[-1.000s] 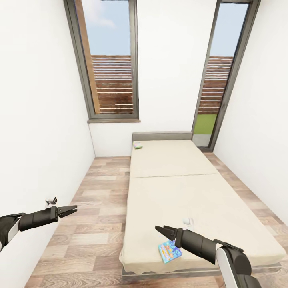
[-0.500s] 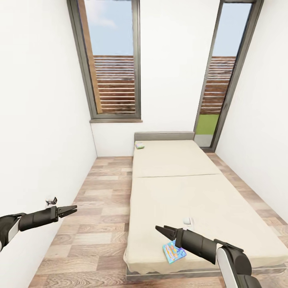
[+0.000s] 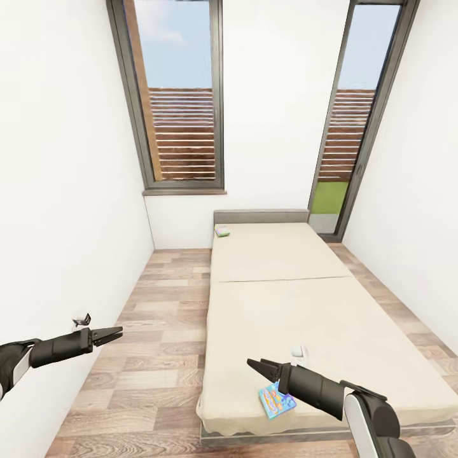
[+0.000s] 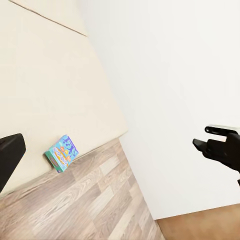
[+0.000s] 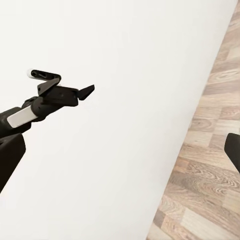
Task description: Put all the toys in the child's room - the three board games (two on the bed and one on the table), the two jigsaw puzzles on the table, and the tennis ball on the table - inside the toy box on the table in the child's room.
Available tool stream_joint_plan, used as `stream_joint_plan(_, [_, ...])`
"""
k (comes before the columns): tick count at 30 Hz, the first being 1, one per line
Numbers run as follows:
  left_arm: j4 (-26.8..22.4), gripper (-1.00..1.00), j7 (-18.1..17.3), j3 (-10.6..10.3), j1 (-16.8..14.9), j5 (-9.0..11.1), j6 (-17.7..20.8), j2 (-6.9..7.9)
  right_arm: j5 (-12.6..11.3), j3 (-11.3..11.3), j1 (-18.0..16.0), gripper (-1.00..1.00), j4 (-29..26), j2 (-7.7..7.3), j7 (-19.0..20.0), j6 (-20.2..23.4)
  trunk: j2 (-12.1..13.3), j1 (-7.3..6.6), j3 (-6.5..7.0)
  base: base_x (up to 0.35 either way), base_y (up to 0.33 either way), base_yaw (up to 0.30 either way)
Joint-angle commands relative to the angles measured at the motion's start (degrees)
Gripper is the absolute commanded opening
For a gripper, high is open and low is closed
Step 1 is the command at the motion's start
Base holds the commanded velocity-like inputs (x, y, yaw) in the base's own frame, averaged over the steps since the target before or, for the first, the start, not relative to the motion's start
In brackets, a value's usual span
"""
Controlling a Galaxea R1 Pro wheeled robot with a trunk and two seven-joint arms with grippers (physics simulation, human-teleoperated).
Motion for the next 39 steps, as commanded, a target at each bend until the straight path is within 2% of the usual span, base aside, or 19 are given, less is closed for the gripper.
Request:
stream_joint_plan(1, [0.0,1.0,-0.2,-0.2,0.0,0.3,0.6,0.03,0.0,-0.1,-0.1,1.0,0.2,0.08,0.1,0.3,-0.1,0.04,-0.13,0.0,0.0,0.0])
stream_joint_plan(3, [0.0,1.0,-0.2,-0.2,0.0,0.3,0.6,0.03,-0.1,-0.2,-0.1,1.0,0.8,0.07,-0.4,0.3,-0.1,0.04,-0.13,0.0,0.0,0.0])
stream_joint_plan(7, [0.0,1.0,-0.2,-0.2,0.0,0.3,0.6,0.04,-0.5,-1.0,-0.9,1.0,5.9,0.0,-2.9,0.2,-0.1,0.04,-0.13,0.0,0.0,0.0])
stream_joint_plan(11, [0.1,1.0,-0.2,-0.2,0.0,0.3,0.6,-0.05,-0.8,-4.6,-3.0,1.0,13.2,0.03,-4.0,0.1,-0.1,0.04,-0.13,0.0,0.0,0.0])
stream_joint_plan(13, [0.1,1.0,-0.2,-0.2,0.0,0.3,0.4,-0.38,-0.9,-7.1,-3.7,1.0,16.4,0.05,-4.2,0.1,-0.1,0.04,-0.13,0.0,0.0,0.0])
stream_joint_plan(15, [0.1,1.0,-0.2,-0.2,0.0,0.4,0.2,-0.63,-1.4,-10.7,-4.1,1.0,19.0,-0.03,-4.2,0.2,-0.1,0.04,-0.13,0.0,0.0,0.0])
stream_joint_plan(16, [0.1,1.0,-0.2,-0.2,0.0,0.4,0.1,-0.77,-2.1,-13.7,-4.3,1.0,20.2,-0.05,-4.2,0.3,-0.1,0.04,-0.13,0.0,0.0,0.0])
stream_joint_plan(18, [0.2,1.0,-0.2,-0.2,0.0,0.4,0.0,-0.9,-3.1,-16.7,-4.4,1.0,21.3,-0.07,-4.2,0.4,-0.1,0.04,-0.13,0.0,0.0,0.0])
stream_joint_plan(19, [0.2,1.0,-0.2,-0.2,0.1,0.4,-0.1,-1.06,-4.1,-19.5,-4.5,1.0,22.6,-0.13,-4.1,0.5,-0.1,0.04,-0.13,0.0,0.0,0.0])
stream_joint_plan(22, [0.2,1.0,-0.2,-0.2,0.1,0.4,-0.1,-1.25,-5.3,-23.6,-4.6,1.0,26.0,-0.78,-4.2,0.6,-0.1,0.04,-0.13,0.0,0.0,0.0])
stream_joint_plan(25, [0.2,1.0,-0.2,-0.2,0.1,0.5,-0.1,-1.33,-6.0,-25.7,-4.7,1.0,29.8,-2.05,-4.2,0.7,-0.1,0.04,-0.13,0.0,0.0,0.0])
stream_joint_plan(28, [0.2,1.0,-0.2,-0.2,0.1,0.5,0.0,-1.44,-7.3,-26.6,-4.8,1.0,32.5,-2.93,-4.2,0.7,-0.1,0.04,-0.13,0.0,0.0,0.0])
stream_joint_plan(33, [0.2,1.0,-0.2,-0.2,0.1,0.5,0.1,-1.77,-10.4,-27.0,-4.8,1.0,34.1,-3.52,-4.4,0.8,-0.9,0.48,-0.49,0.0,0.0,0.0])
stream_joint_plan(39, [0.2,1.0,-0.2,-0.2,0.1,0.5,0.4,-2.15,-11.3,-27.1,-4.8,1.0,34.8,-3.54,-4.8,0.8,-3.3,1.79,-1.57,0.0,0.0,0.0])
